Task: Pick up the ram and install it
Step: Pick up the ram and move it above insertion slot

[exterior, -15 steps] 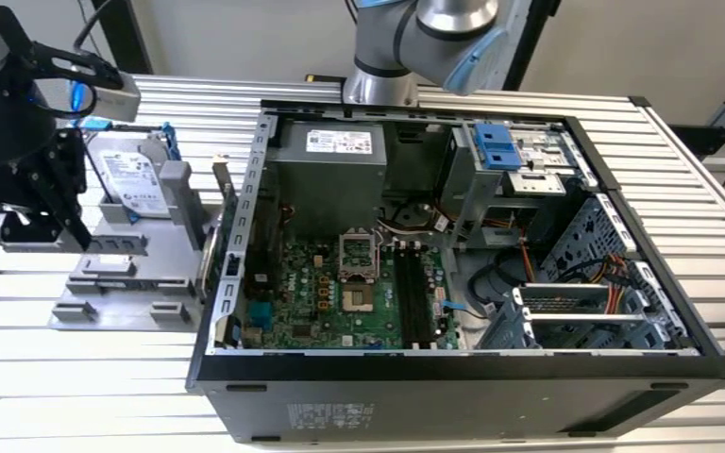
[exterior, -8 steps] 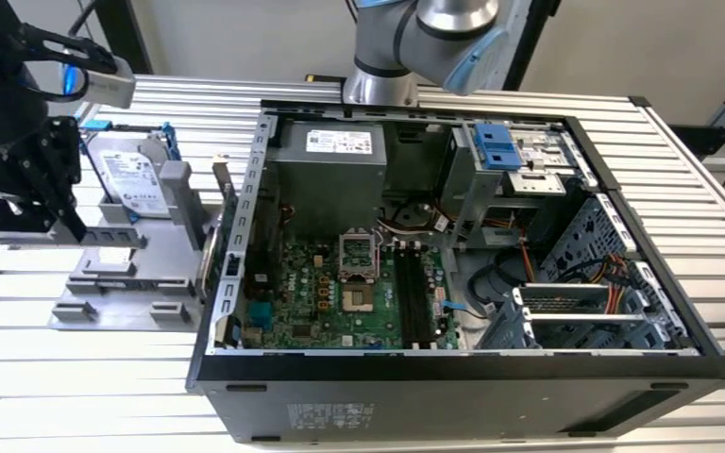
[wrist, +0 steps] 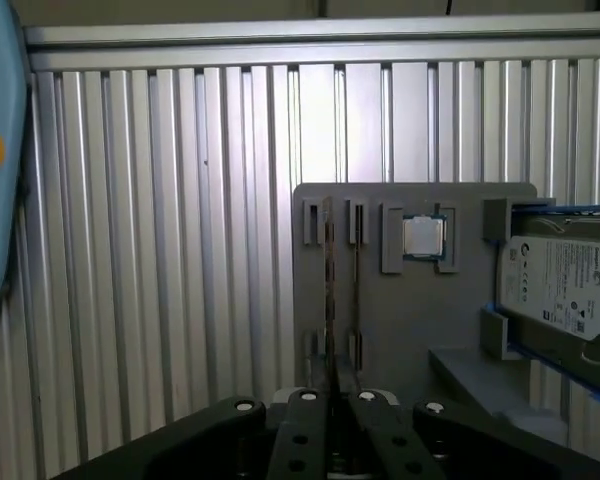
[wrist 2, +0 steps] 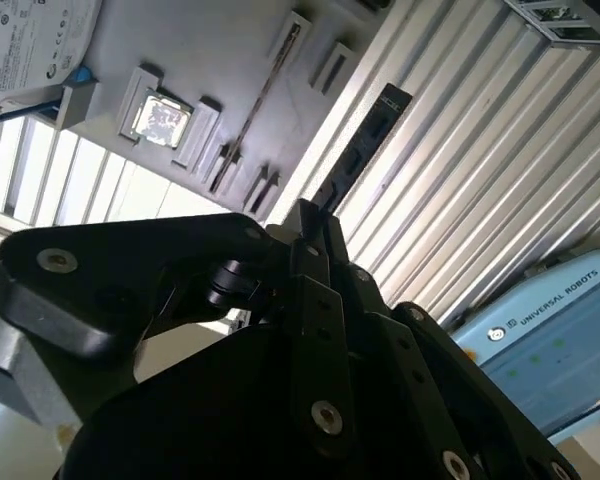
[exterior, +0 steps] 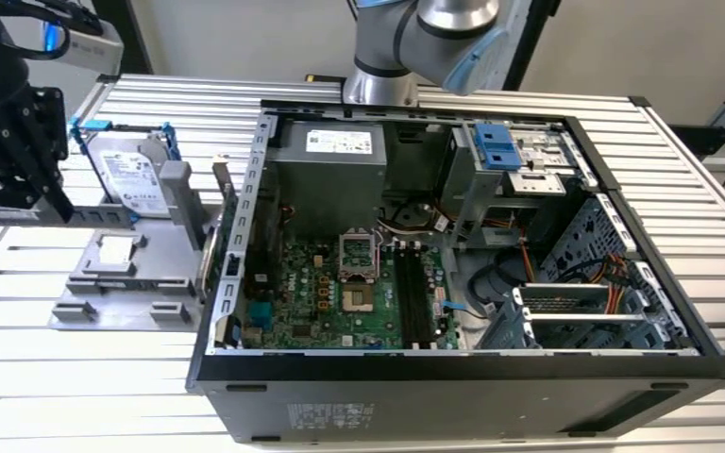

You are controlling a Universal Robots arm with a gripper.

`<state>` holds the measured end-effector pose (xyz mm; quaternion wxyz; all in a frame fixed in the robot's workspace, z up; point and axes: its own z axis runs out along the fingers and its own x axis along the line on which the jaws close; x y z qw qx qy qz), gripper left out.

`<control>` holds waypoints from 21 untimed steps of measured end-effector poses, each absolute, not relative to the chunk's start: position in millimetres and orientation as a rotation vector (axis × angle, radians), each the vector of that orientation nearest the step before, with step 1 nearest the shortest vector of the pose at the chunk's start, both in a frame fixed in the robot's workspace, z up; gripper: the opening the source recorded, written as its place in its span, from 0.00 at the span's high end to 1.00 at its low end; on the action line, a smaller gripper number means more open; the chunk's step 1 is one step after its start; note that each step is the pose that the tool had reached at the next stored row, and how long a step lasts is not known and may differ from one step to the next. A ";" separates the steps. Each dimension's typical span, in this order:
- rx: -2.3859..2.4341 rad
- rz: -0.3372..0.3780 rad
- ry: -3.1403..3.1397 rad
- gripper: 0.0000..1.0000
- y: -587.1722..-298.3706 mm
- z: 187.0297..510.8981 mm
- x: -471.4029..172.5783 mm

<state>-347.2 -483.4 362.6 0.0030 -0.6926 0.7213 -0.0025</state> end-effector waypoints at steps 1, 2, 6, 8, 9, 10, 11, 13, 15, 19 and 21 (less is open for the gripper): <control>-2.172 -0.008 2.262 1.00 -483.2 365.6 -347.2; -2.172 -0.008 2.262 1.00 -483.1 367.6 -347.2; -2.172 -0.008 2.261 1.00 -482.9 372.0 -347.2; -2.172 -0.008 2.262 1.00 -482.9 372.2 -347.0; -2.172 -0.008 2.262 1.00 -482.8 372.5 -345.4; -2.172 -0.008 2.262 1.00 -482.8 372.4 -342.6; -2.172 -0.008 2.262 1.00 -482.9 372.3 -339.2; -2.172 -0.007 2.262 1.00 -482.9 372.3 -331.3; -2.172 -0.007 2.262 1.00 -482.9 372.3 -322.8; -2.173 -0.006 2.263 1.00 -482.9 372.3 -304.6; -2.175 -0.002 2.264 1.00 -482.9 372.5 -297.9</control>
